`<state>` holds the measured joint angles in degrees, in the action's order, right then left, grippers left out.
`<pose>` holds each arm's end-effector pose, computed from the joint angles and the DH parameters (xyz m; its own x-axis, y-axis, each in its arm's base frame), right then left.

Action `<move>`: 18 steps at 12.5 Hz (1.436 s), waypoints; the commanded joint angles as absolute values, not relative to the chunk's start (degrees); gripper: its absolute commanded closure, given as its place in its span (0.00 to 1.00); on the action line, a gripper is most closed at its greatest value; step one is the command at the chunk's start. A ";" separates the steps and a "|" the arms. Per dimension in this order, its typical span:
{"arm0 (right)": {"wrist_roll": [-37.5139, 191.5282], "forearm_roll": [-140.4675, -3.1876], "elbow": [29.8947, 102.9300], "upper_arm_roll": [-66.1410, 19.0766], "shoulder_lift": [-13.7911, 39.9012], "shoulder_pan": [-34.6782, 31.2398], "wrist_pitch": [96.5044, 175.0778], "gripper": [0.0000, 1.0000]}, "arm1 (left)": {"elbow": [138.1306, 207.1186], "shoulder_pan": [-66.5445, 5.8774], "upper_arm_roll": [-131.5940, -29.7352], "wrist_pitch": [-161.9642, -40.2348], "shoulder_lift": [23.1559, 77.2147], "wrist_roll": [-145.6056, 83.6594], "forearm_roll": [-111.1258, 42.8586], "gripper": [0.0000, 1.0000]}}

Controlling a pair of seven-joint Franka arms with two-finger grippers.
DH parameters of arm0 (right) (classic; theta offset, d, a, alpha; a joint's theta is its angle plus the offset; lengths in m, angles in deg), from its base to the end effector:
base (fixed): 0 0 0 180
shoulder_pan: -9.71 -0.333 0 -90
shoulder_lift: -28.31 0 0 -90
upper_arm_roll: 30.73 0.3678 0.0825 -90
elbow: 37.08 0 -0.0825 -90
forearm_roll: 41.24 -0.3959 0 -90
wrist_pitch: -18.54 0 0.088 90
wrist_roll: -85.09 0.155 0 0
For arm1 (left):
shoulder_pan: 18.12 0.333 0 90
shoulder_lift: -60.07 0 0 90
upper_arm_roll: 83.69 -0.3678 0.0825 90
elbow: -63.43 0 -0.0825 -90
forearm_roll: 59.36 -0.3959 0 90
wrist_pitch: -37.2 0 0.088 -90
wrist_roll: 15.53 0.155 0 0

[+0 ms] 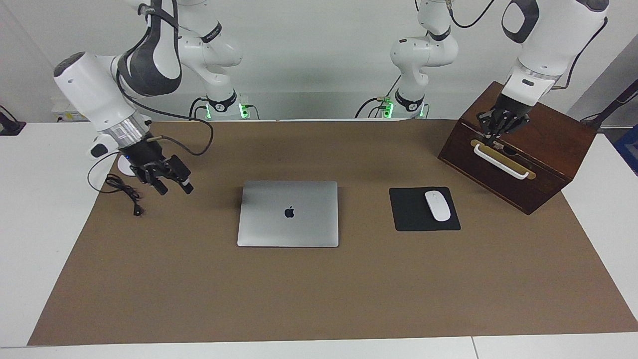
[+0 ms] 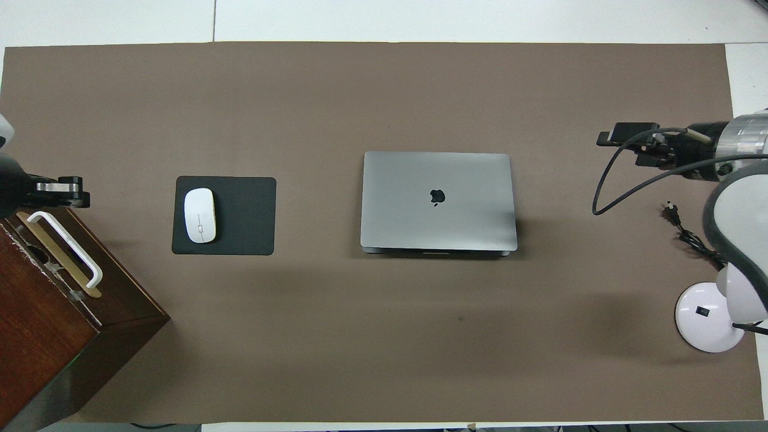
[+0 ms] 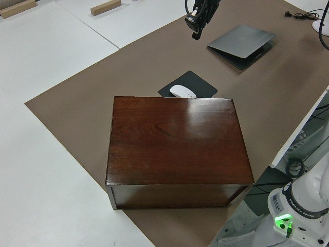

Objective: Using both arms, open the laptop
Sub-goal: 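Move both grippers forward toward the front edge of the silver laptop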

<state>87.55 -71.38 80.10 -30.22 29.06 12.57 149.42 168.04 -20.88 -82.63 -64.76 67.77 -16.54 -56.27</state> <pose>0.5971 0.0055 0.4786 0.9028 -0.4028 0.1509 -0.2978 -0.8384 -0.4564 0.5350 -0.0435 0.5963 0.9955 -0.0377 0.0868 -0.0424 -0.9977 0.0526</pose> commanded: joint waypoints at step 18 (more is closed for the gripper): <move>129.83 -88.07 108.47 -29.59 41.14 -13.40 180.69 0.00 | 223.82 -55.90 -83.08 -150.22 74.09 -16.23 -55.32 1.00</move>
<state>129.49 -85.39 106.81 -29.71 40.14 -11.96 178.33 222.92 -53.29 -82.22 -140.62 81.21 -16.60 -55.96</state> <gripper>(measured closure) 0.000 0.991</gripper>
